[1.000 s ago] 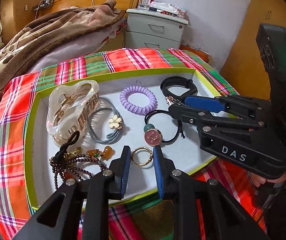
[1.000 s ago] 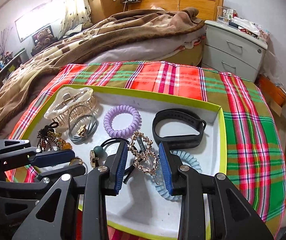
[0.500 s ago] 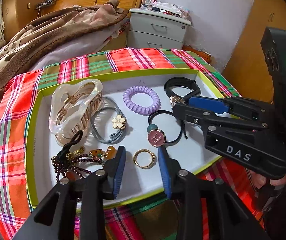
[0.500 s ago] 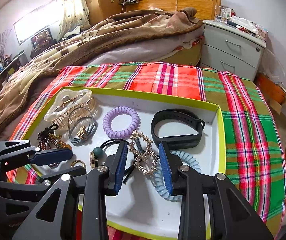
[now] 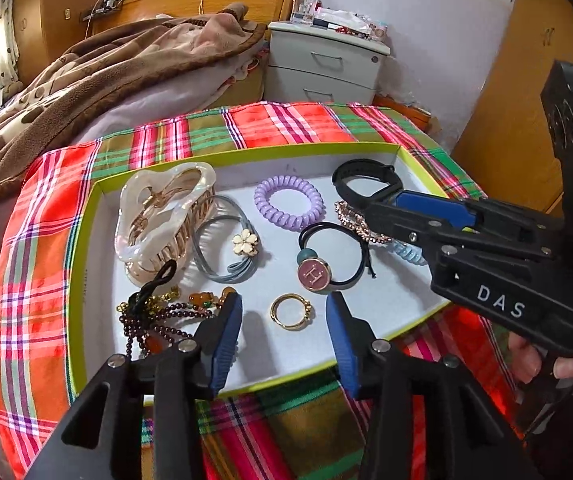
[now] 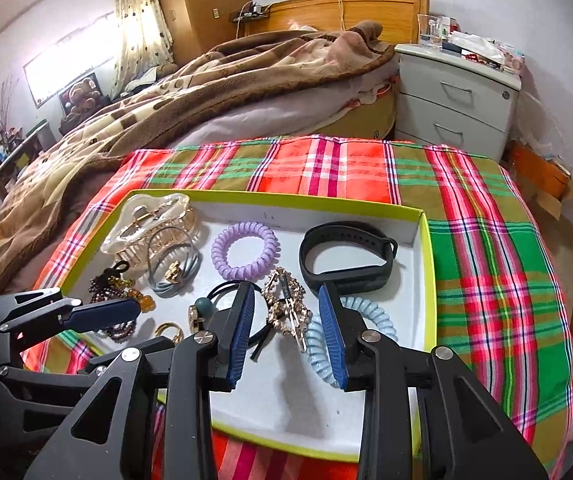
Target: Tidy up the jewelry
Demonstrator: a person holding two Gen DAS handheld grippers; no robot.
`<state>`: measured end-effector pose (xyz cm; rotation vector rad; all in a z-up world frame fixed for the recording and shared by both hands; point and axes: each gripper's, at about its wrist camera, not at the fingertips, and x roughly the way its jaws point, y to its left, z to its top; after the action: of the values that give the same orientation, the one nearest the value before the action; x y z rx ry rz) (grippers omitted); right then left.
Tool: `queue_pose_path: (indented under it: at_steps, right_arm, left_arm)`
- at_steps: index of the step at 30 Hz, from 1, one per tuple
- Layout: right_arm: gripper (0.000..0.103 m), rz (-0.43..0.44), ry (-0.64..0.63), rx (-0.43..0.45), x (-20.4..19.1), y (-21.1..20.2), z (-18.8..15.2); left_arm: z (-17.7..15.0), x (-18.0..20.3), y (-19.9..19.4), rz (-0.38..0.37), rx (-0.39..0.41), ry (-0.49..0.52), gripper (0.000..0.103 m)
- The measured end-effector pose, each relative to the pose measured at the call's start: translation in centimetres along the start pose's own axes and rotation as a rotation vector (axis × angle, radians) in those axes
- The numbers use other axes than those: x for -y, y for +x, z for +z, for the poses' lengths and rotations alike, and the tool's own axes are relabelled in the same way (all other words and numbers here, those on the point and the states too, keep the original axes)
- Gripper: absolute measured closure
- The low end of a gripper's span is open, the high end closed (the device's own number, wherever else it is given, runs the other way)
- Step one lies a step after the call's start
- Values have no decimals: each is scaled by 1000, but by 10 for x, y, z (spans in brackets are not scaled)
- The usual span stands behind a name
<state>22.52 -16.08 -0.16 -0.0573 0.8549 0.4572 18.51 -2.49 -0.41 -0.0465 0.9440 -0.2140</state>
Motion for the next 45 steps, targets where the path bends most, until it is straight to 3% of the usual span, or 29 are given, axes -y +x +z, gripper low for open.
queue_pose_path:
  at_steps: [6, 12, 17, 28, 34, 38, 45]
  right_arm:
    - [62, -14, 26, 44, -6, -21, -11]
    - [61, -71, 57, 99, -15, -51, -27]
    - [57, -128, 60, 115, -27, -70, -44]
    - [57, -149, 75, 133, -47, -92, -82]
    - [57, -149, 80, 142, -51, -98, -90]
    - [57, -148, 87, 147, -54, -99, -94]
    - [57, -148, 94, 153, -56, -100, -100]
  left_arm:
    - [-8, 3, -18, 32, 33, -10, 57]
    - [-22, 5, -38, 111, 69, -34, 57]
    - [-36, 3, -59, 158, 108, -63, 57]
    - [-70, 5, -91, 282, 190, -117, 57]
    - [-81, 11, -93, 305, 179, -119, 57]
    - [-87, 14, -89, 267, 155, -126, 57]
    - [-93, 18, -89, 275, 158, -124, 57]
